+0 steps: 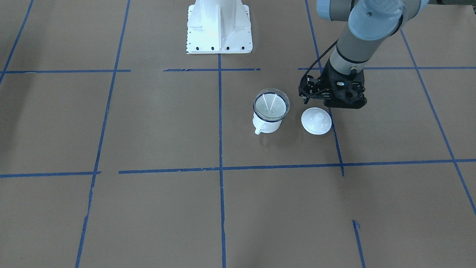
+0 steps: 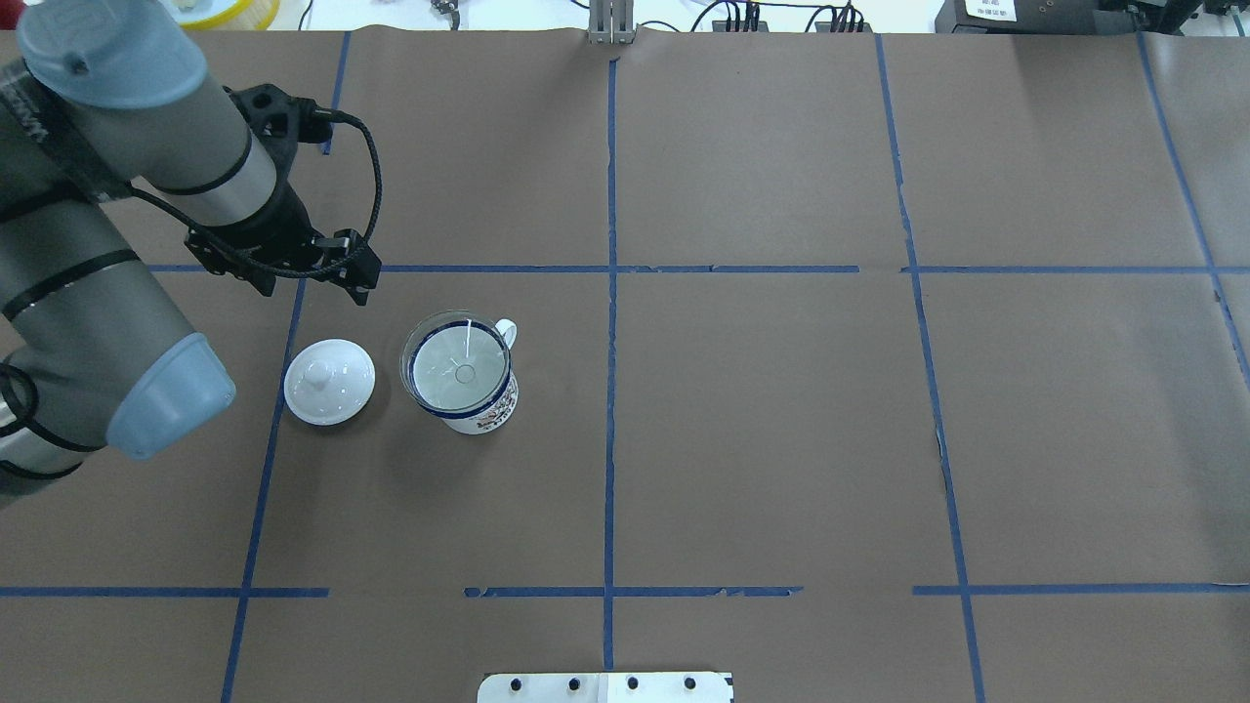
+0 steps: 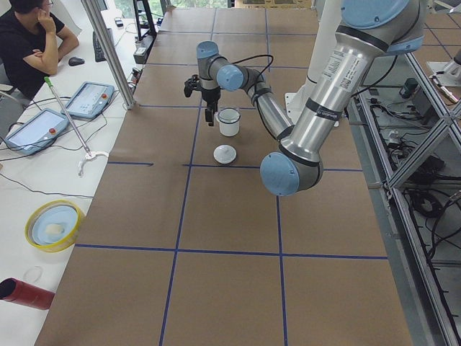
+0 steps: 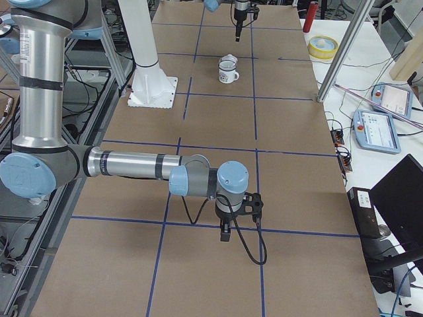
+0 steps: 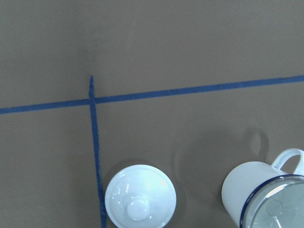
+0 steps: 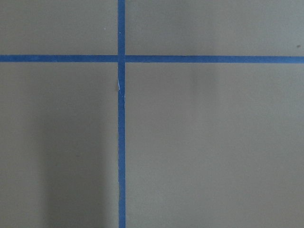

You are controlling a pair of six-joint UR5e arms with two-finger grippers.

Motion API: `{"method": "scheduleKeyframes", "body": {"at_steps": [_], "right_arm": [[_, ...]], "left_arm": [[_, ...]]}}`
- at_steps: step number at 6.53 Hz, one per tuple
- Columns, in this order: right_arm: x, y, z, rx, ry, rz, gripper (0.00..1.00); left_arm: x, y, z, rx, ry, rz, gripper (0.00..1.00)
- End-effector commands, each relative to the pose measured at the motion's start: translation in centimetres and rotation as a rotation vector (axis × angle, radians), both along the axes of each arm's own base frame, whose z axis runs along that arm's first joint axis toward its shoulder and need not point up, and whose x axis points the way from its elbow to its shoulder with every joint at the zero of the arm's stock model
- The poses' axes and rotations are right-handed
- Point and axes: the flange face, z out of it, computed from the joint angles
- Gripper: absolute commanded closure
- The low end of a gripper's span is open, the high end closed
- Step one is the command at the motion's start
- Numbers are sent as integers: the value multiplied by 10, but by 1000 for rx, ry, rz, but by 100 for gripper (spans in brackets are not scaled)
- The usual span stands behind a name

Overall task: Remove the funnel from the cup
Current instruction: 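Move the left gripper down over the glass funnel in the white mug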

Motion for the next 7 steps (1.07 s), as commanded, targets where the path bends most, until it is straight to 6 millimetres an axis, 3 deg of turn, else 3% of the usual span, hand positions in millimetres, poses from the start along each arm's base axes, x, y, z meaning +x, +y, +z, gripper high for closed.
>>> {"method": "scheduleKeyframes", "body": {"at_steps": [1, 3, 4, 7], "right_arm": [[0, 0, 0, 1, 0, 0, 0], [0, 0, 0, 1, 0, 0, 0], [0, 0, 0, 0, 0, 0, 0], [0, 0, 0, 1, 0, 0, 0]], "left_arm": [[42, 20, -1, -60, 35, -37, 0], [73, 22, 14, -60, 38, -76, 0], [76, 23, 15, -57, 43, -72, 11], [76, 24, 13, -78, 45, -92, 63]]}}
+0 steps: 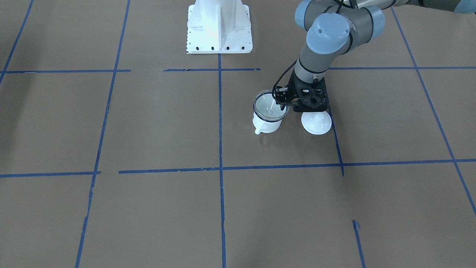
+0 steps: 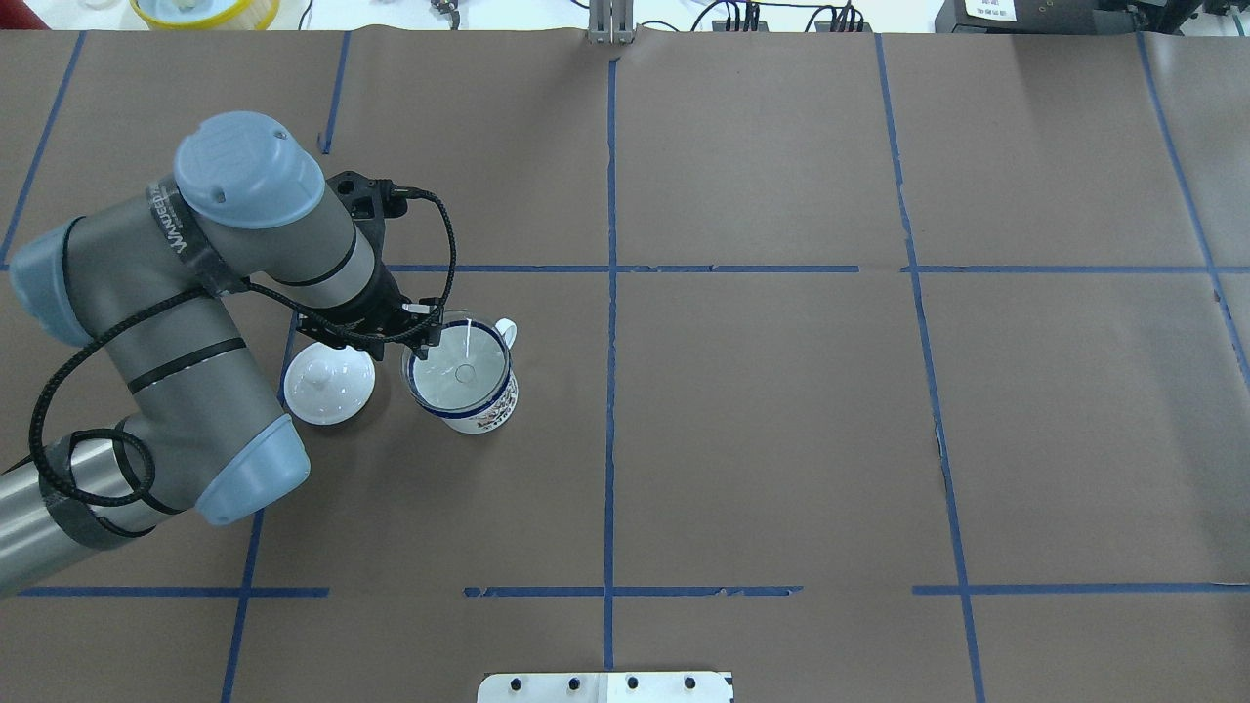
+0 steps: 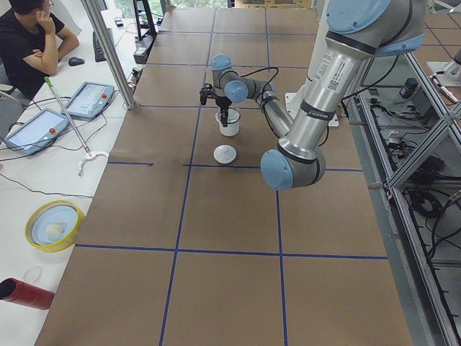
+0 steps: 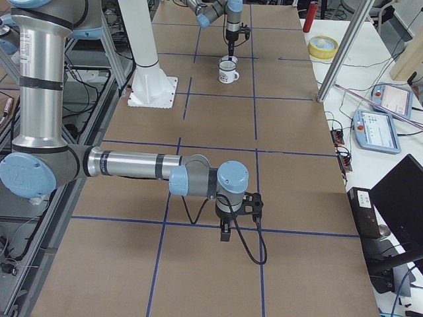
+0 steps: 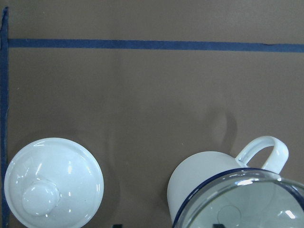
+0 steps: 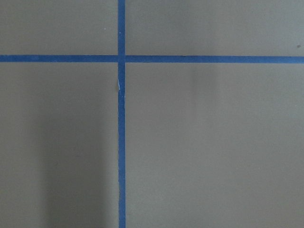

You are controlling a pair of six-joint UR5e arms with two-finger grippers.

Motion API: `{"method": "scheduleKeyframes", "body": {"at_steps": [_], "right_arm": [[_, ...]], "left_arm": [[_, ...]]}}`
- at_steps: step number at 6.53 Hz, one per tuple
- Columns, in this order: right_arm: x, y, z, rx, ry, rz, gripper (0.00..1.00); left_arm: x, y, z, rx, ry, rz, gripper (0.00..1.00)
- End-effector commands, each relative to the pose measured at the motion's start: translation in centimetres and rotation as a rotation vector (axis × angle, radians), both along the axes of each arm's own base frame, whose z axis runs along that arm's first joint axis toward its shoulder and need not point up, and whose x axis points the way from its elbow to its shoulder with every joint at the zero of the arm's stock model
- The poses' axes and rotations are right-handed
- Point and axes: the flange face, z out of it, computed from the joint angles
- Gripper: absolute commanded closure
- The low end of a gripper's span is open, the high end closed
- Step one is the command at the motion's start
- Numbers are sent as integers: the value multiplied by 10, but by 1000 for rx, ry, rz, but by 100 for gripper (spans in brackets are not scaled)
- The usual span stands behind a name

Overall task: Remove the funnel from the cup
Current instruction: 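Move the left gripper down over the glass funnel in the white mug, then close the left gripper on the funnel rim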

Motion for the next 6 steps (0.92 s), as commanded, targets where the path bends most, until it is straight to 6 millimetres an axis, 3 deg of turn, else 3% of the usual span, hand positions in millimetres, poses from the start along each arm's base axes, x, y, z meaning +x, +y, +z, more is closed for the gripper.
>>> {"method": "scheduleKeyframes", "body": {"at_steps": [1, 2, 5, 6], "right_arm": [[0, 0, 0, 1, 0, 0, 0], [0, 0, 0, 1, 0, 0, 0], [0, 0, 0, -1, 0, 0, 0], [0, 0, 0, -1, 0, 0, 0]], "left_arm": [[1, 1, 0, -4, 0, -2, 74], [2, 2, -2, -4, 3, 1, 80], [5, 8, -5, 0, 9, 11, 81], [6, 10, -7, 4, 13, 15, 93]]}}
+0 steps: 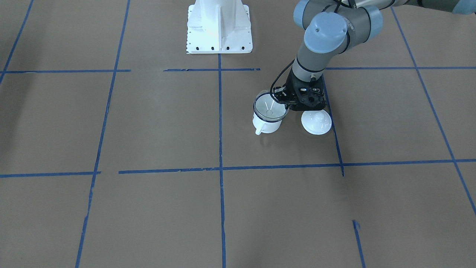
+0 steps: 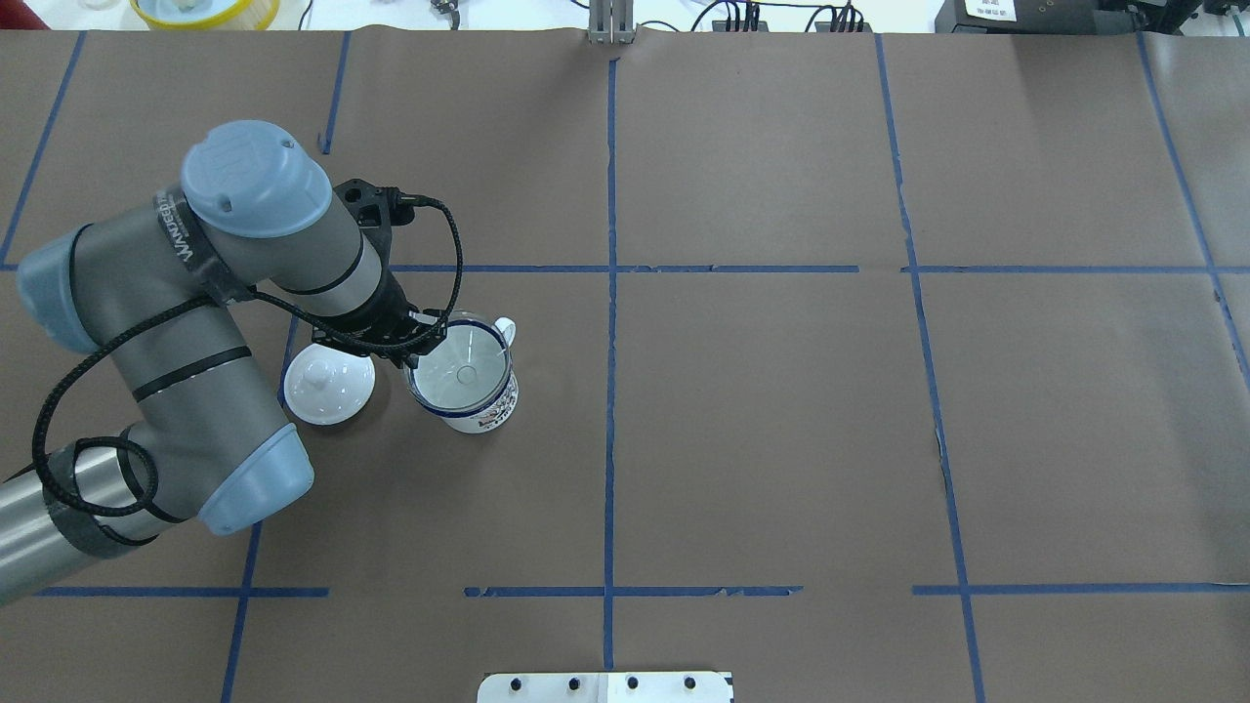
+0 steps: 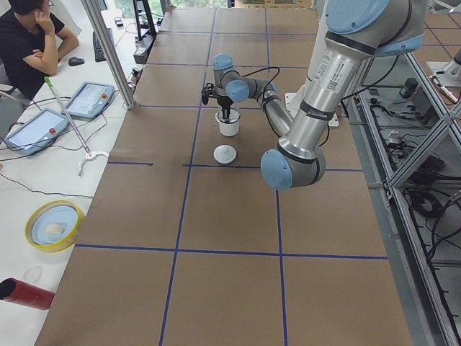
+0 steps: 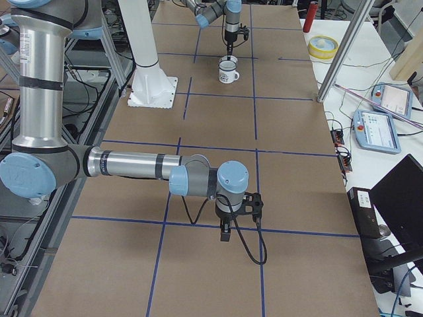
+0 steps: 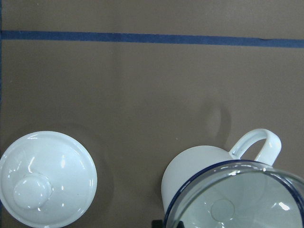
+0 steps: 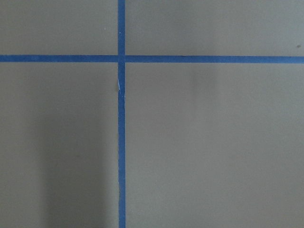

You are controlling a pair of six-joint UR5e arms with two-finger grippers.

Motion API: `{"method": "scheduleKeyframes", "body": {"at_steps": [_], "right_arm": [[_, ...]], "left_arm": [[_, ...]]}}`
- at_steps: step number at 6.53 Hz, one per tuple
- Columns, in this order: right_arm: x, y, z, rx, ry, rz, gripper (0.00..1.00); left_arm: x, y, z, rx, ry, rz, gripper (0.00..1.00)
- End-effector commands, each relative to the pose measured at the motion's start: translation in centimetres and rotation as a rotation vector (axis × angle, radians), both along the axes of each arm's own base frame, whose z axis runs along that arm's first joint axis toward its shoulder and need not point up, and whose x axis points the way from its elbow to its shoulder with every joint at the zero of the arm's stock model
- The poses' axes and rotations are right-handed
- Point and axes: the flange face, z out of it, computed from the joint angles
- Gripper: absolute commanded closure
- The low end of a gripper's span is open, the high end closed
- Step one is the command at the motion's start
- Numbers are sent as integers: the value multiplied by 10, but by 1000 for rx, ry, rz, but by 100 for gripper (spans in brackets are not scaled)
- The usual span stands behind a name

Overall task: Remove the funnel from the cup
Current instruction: 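Close the left gripper on the funnel rim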

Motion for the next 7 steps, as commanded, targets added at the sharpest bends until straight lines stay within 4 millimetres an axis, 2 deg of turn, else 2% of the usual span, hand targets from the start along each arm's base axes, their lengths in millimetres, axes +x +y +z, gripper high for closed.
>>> {"method": "scheduleKeyframes", "body": {"at_steps": [1, 6, 7], "right_arm": [[0, 0, 0, -1, 0, 0, 0], [0, 0, 0, 1, 0, 0, 0], [0, 0, -1, 1, 0, 0, 0]], "left_arm": [[0, 3, -3, 4, 6, 5, 100], [-10, 9, -14, 33, 30, 15, 100], [-23, 6, -19, 52, 38, 11, 100]]}}
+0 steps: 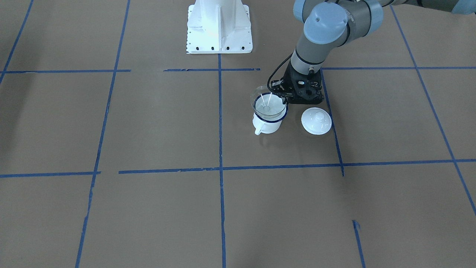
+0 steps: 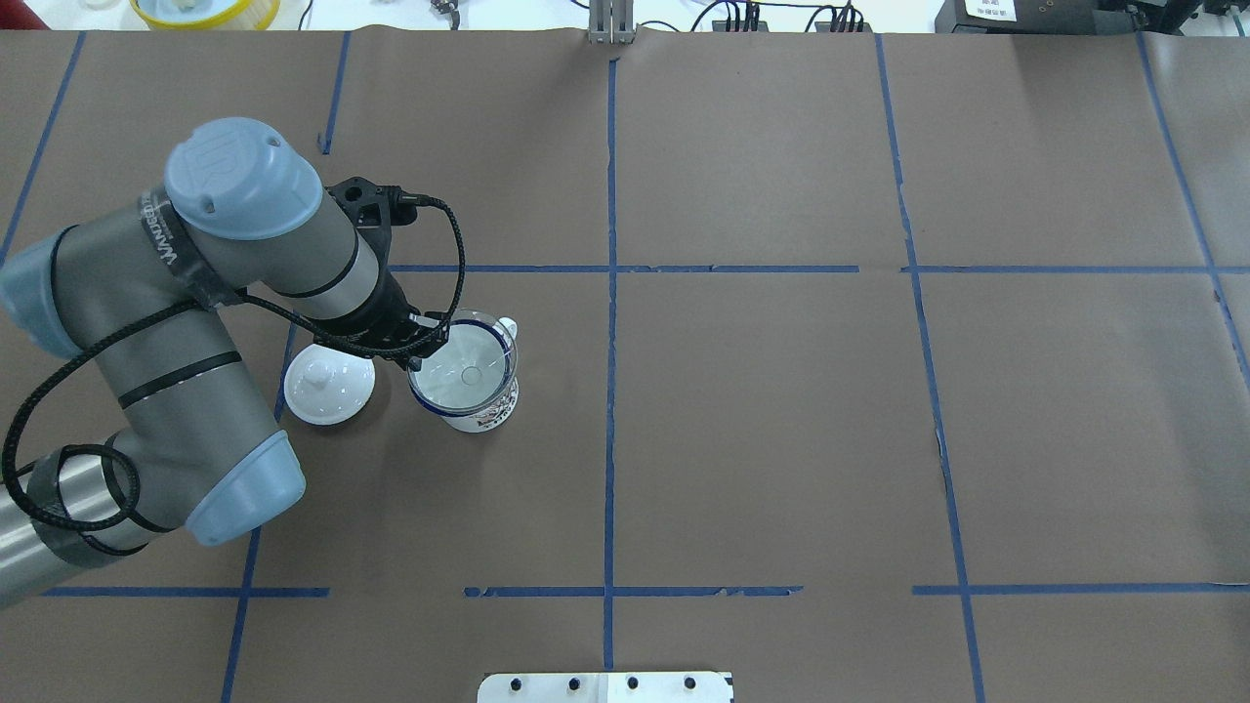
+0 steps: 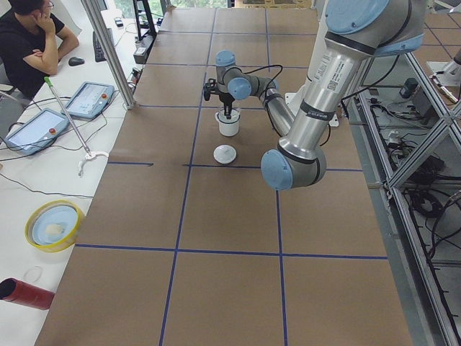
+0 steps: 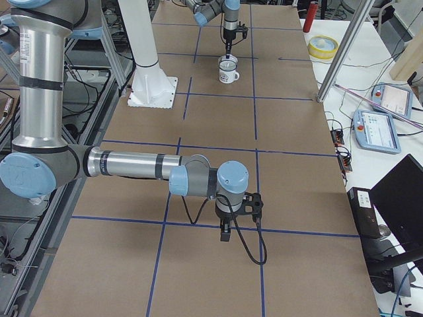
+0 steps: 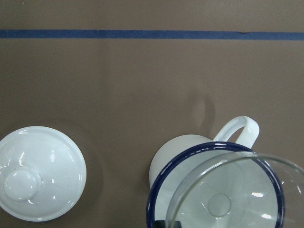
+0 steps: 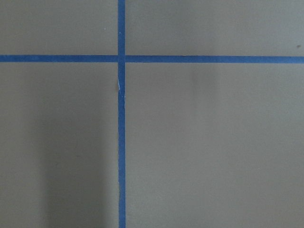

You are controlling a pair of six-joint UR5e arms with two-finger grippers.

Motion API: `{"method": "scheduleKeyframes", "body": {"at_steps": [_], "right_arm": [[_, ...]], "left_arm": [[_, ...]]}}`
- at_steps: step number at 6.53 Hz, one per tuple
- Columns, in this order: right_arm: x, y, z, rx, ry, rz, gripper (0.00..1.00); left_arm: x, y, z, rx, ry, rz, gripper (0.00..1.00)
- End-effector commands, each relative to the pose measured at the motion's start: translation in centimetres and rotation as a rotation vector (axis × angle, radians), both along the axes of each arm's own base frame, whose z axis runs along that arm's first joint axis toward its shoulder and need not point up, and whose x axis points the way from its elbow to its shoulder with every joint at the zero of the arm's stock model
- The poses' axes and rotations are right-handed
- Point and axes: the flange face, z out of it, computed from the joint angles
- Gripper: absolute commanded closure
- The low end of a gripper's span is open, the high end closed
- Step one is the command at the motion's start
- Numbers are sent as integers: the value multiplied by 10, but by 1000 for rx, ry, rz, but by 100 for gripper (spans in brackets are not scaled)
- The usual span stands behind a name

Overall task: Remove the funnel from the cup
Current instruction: 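Close the left gripper on the funnel rim, then lift the funnel out of the mug with the left gripper, away from robot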

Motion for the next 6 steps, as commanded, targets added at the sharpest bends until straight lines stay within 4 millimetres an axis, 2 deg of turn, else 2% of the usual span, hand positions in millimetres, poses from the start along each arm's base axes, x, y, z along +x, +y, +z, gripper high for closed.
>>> {"method": "scheduleKeyframes", "body": {"at_steps": [1, 2, 4, 5, 6], "right_arm": [[0, 0, 0, -1, 0, 0, 0], [0, 0, 0, 1, 0, 0, 0], [0, 0, 0, -1, 0, 0, 0], [0, 0, 0, 1, 0, 0, 0], [0, 0, 0, -1, 0, 0, 0]], "left_arm": [[-30, -7, -10, 33, 12, -20, 100], [-52, -14, -18, 41, 14, -50, 100], [-98, -11, -44, 64, 38, -53, 100], [-136, -22, -56, 74, 68, -56, 100], [-164, -24, -70, 106, 102, -81, 100]]}}
